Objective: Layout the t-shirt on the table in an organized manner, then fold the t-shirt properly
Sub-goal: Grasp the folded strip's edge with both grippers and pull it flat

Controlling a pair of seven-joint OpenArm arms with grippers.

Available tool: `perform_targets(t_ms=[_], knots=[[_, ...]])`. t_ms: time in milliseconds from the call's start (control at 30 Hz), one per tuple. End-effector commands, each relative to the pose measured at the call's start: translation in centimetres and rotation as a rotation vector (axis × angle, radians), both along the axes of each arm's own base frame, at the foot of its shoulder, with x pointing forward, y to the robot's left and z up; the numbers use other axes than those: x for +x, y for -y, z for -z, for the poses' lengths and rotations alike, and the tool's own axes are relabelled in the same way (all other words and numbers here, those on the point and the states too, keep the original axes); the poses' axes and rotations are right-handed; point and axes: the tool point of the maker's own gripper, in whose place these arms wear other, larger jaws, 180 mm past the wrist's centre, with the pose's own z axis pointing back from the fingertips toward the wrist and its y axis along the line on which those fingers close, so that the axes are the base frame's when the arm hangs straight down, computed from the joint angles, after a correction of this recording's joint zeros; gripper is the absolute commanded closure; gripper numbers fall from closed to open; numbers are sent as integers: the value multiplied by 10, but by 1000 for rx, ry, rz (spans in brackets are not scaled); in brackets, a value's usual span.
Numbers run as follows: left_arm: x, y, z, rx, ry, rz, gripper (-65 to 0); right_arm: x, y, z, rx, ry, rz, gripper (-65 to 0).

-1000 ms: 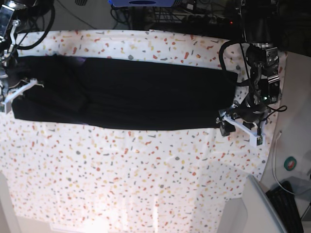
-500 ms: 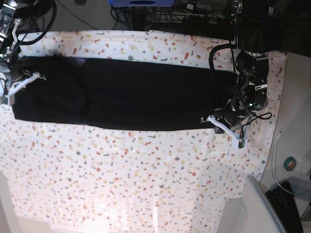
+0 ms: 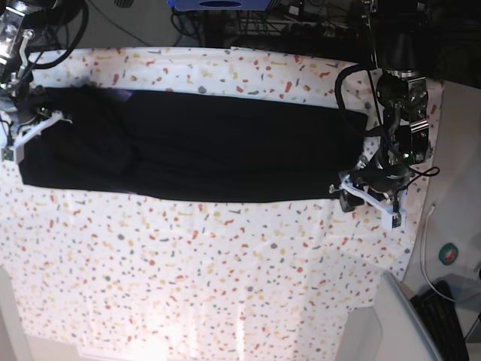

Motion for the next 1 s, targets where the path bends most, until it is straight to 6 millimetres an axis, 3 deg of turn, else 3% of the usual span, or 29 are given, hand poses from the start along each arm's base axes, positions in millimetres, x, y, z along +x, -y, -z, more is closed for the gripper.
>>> perform_targets(t_ms=[0, 100, 167, 333, 533, 700, 967], knots=[[11, -2, -11, 0, 44, 1, -400, 9, 8, -11, -21, 41, 1, 0], [8, -1, -2, -6, 19, -2, -415, 9, 6, -10, -18, 41, 2, 0], [12, 1, -3, -10, 23, 1, -387, 9, 6, -10, -18, 41, 2, 0], [13, 18, 4, -10, -1, 51, -206, 9, 6, -10, -18, 41, 2, 0], [14, 20, 3, -10, 3, 55, -8, 8, 6, -10, -18, 39, 2, 0], [9, 16, 2, -2, 4, 54, 0, 8, 6, -10, -18, 39, 2, 0], [-34, 7, -7, 77, 8, 110, 0, 13, 13, 5, 6, 5, 19, 0]])
